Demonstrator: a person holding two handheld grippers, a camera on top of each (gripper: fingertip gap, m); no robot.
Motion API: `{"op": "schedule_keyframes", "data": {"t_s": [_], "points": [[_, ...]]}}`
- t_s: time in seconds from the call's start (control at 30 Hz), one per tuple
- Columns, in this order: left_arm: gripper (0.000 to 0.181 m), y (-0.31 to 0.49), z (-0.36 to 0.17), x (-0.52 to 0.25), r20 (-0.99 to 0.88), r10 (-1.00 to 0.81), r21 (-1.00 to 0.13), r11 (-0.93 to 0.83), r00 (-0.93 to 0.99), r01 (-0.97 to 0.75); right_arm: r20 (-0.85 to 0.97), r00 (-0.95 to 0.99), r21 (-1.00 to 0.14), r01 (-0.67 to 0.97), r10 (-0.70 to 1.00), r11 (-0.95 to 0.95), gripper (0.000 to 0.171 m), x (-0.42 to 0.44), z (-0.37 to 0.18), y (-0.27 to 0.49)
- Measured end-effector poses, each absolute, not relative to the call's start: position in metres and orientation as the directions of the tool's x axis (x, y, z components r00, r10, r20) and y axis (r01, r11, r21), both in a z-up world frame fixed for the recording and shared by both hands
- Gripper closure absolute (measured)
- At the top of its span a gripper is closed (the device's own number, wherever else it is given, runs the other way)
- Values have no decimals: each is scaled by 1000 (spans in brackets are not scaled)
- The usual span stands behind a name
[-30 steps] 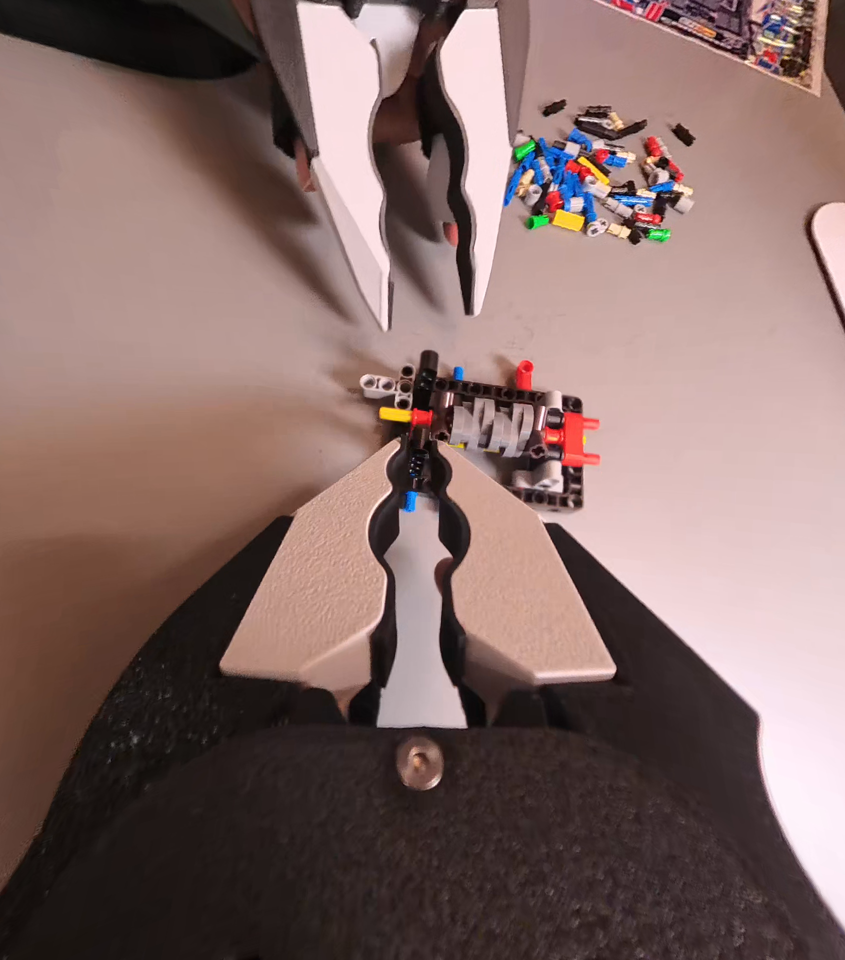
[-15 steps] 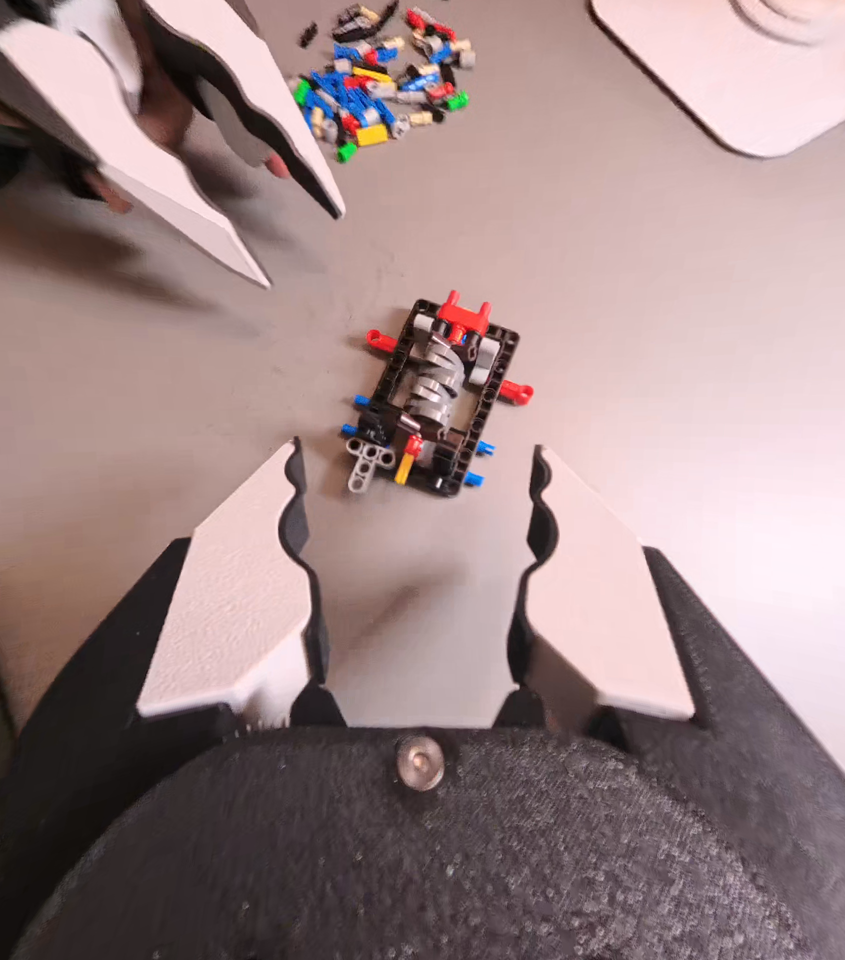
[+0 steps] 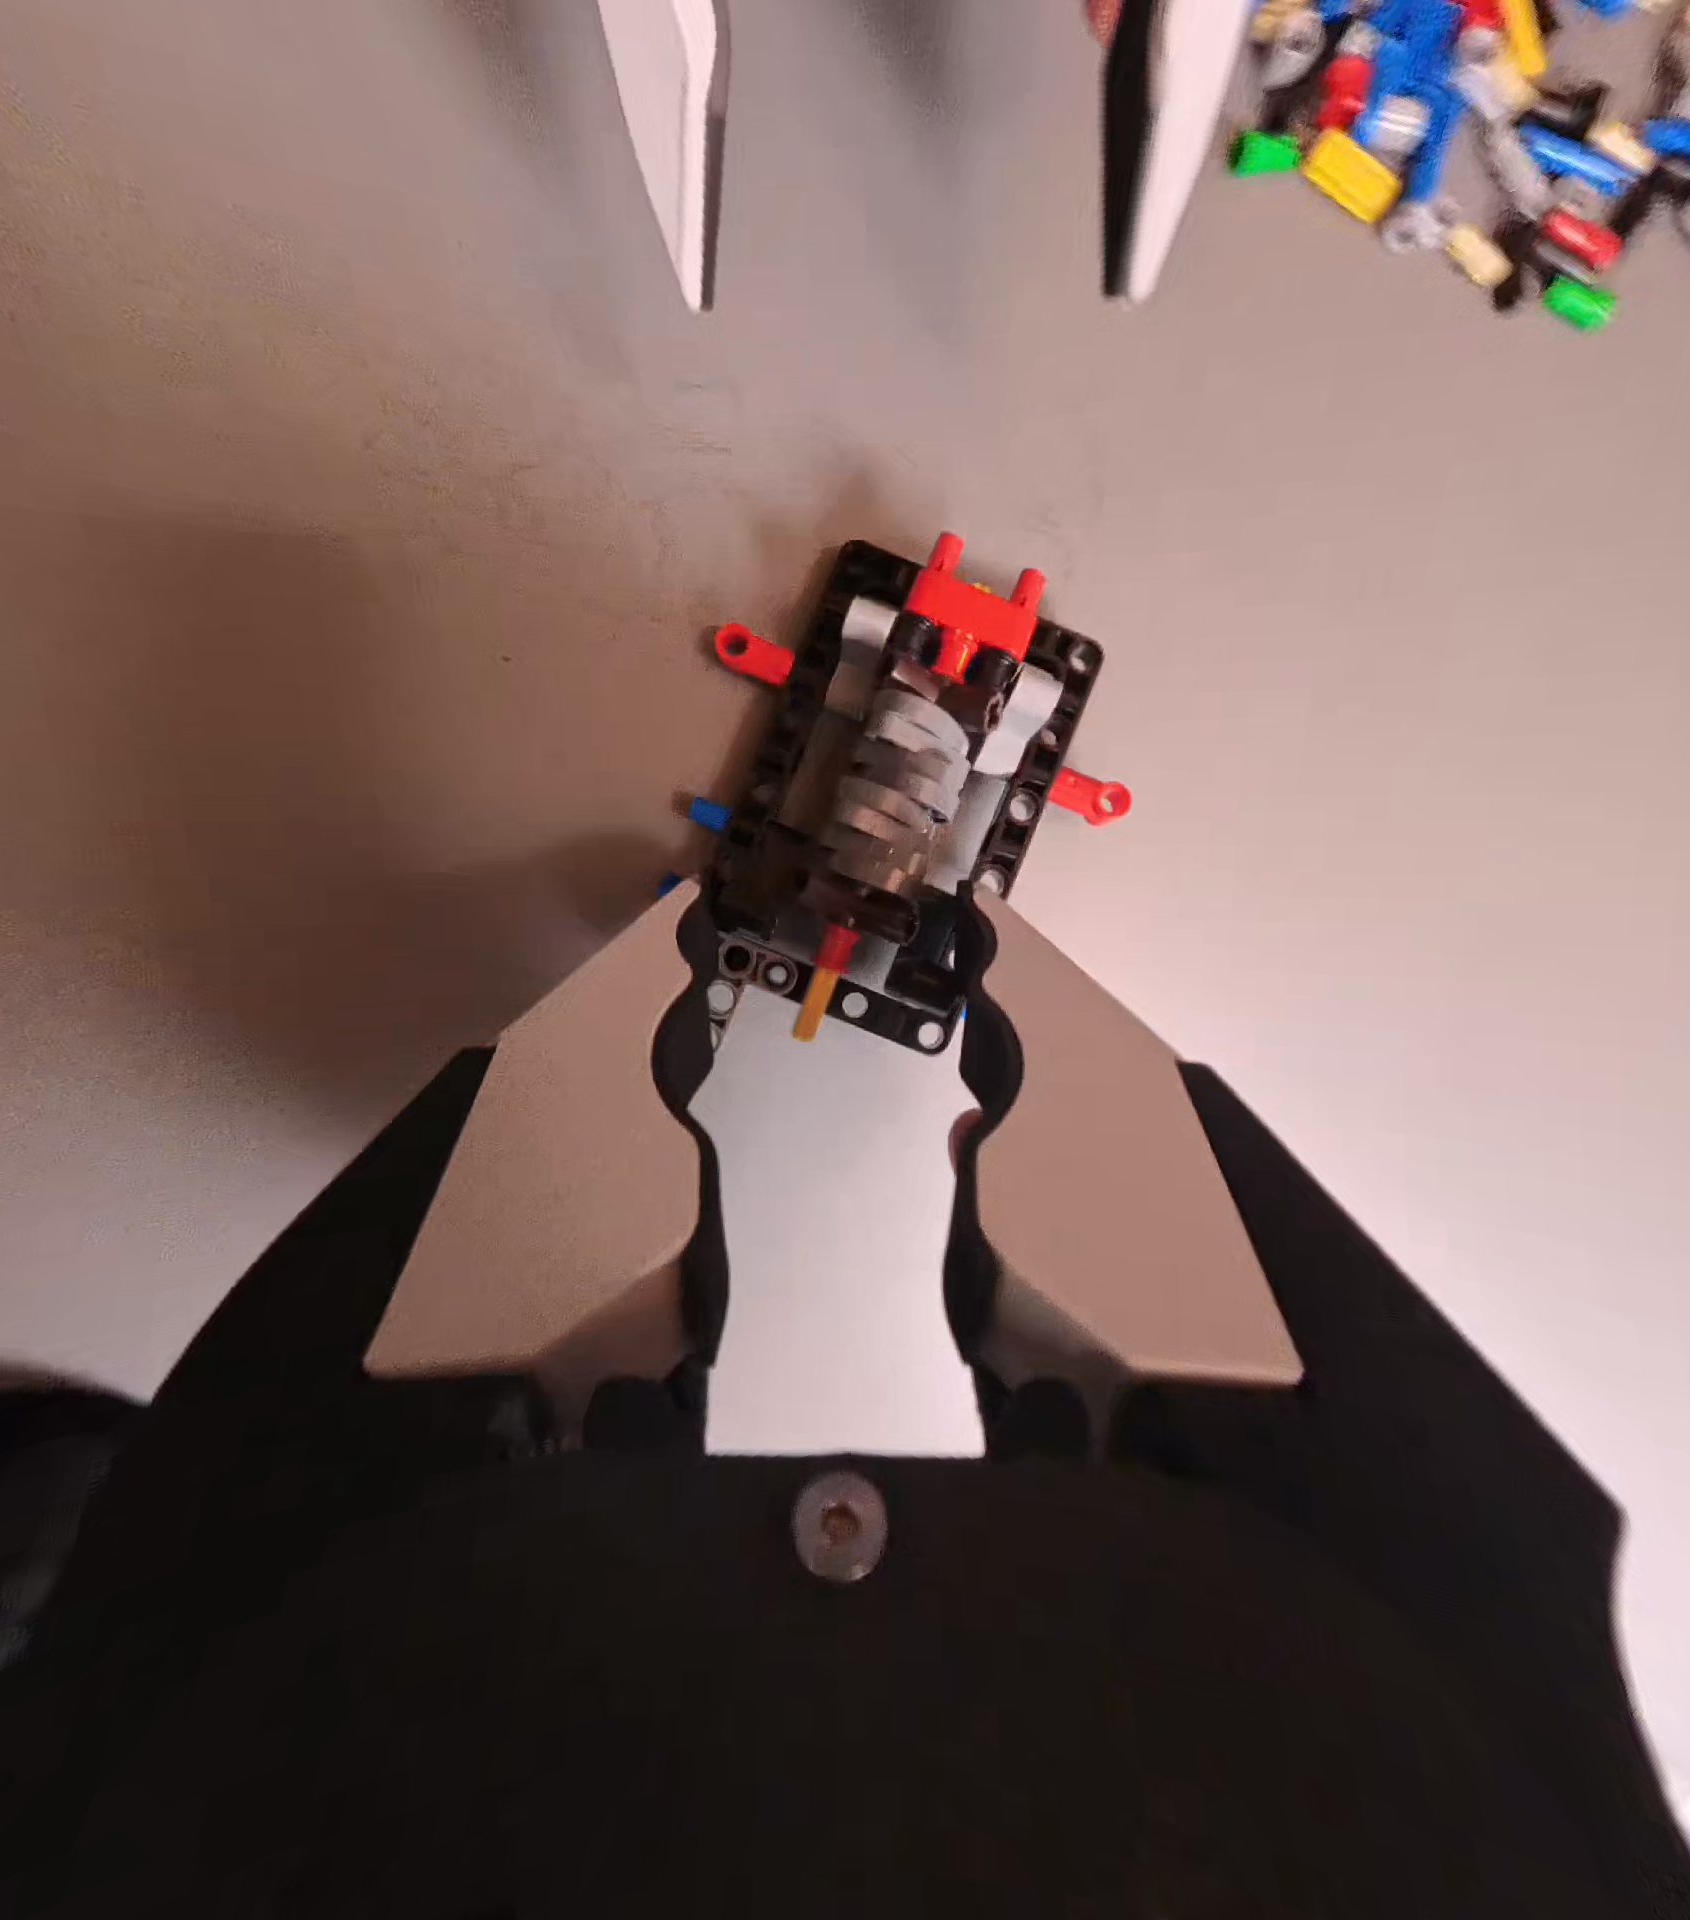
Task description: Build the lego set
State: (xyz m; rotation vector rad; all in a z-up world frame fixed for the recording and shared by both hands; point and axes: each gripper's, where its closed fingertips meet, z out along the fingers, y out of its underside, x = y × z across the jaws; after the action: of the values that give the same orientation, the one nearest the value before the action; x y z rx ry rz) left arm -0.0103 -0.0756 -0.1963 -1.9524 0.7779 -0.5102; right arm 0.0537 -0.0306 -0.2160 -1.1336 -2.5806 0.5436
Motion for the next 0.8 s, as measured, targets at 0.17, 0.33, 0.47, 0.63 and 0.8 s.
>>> {"op": "schedule_keyframes", "data": {"t_s": [0.17,0.33,0.47,0.63,0.8], "points": [[93,-76,-211,-5,40,-718,-841,-400,695,-365,20,-851,-342,487,524,804,126,37,-225,-32],[92,-67,-222,-2,39,-714,-798,-443,700,-408,91,-846,-345,468,526,813,114,6,-220,-20],[117,-58,-223,-12,-14,-677,-792,-441,735,-421,188,-692,-529,527,697,665,106,-4,-193,-17],[135,-50,-221,-21,-33,-633,-795,-452,773,-404,178,-324,-860,407,929,307,108,-1,-144,-23],[102,-45,-199,-18,-26,-658,-852,-379,753,-361,51,-78,-955,289,996,71,110,18,-136,-24]]}}
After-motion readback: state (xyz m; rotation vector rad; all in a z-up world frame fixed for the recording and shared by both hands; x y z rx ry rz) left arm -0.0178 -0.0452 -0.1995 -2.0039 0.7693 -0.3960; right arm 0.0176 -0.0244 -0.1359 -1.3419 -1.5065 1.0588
